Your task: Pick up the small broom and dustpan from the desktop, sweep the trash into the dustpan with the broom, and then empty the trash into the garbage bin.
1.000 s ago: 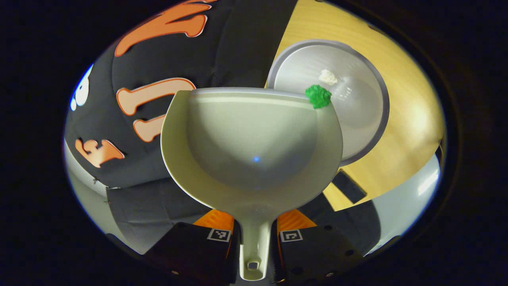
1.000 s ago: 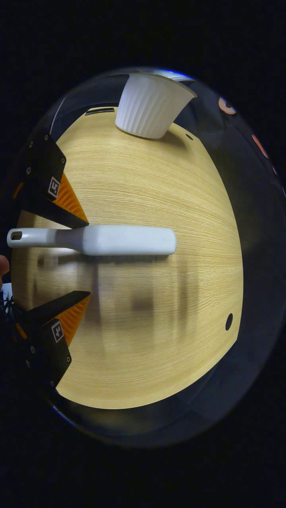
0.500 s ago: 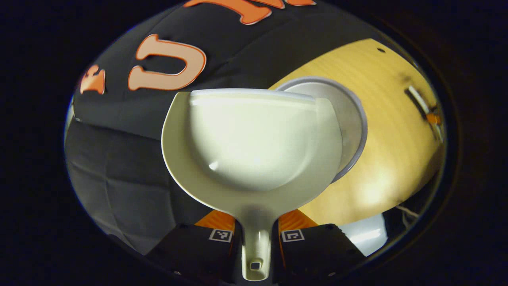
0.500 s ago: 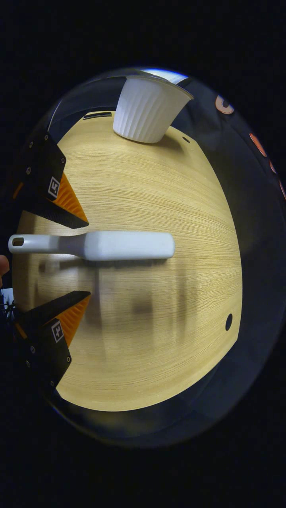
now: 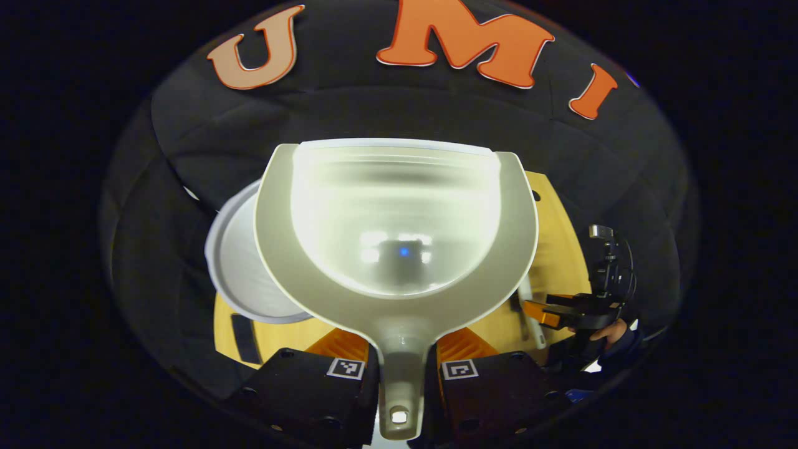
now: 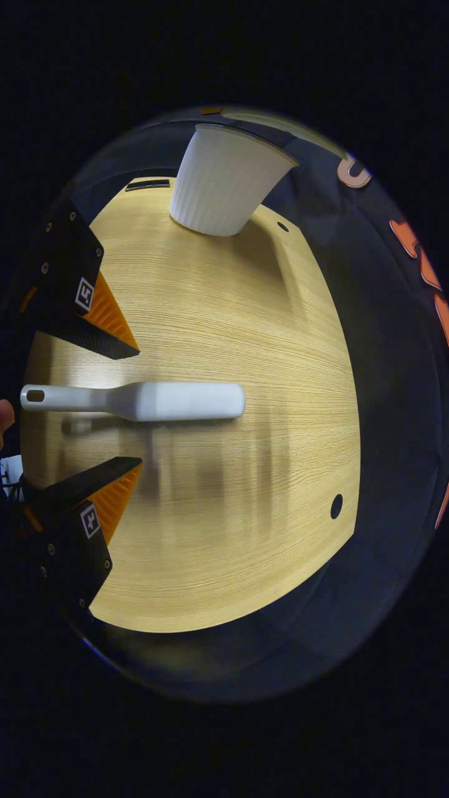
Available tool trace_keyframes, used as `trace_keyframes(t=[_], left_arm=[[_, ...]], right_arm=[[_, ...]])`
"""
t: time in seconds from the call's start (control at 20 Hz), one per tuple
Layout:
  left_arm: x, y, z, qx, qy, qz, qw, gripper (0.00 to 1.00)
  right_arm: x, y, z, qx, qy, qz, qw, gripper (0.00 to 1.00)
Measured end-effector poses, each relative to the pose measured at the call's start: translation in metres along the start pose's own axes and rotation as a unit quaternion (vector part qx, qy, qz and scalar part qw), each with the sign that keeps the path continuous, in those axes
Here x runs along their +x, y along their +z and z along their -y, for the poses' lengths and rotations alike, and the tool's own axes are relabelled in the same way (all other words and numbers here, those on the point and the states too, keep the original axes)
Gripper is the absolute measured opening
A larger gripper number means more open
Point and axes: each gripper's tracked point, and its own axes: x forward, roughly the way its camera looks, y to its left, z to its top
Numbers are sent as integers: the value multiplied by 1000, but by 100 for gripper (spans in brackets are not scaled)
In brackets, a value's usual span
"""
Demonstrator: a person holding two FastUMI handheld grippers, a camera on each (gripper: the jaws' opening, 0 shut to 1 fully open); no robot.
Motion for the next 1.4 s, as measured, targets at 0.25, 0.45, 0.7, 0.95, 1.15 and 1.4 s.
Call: trace_keyframes(t=[0.25,0.45,0.7,0.95,1.15,1.4], left_arm=[[44,-16,50,13,-30,-19,999,31],[90,-51,73,20,-28,-56,998,31],[168,-86,92,0,-15,-99,995,31],[220,-106,101,-6,-20,-132,991,31],[237,-119,105,-16,-16,-142,990,31],[238,-125,100,-5,2,-159,987,32]], right_arm=[[-1,-7,4,1,-11,-2,1000,95],[3,-19,6,3,-18,-12,1000,95],[13,-30,3,-2,-26,-28,999,96],[17,-37,-1,-8,-27,-37,999,95],[18,-40,-1,-8,-28,-41,999,95],[18,-41,-2,-7,-25,-43,999,95]])
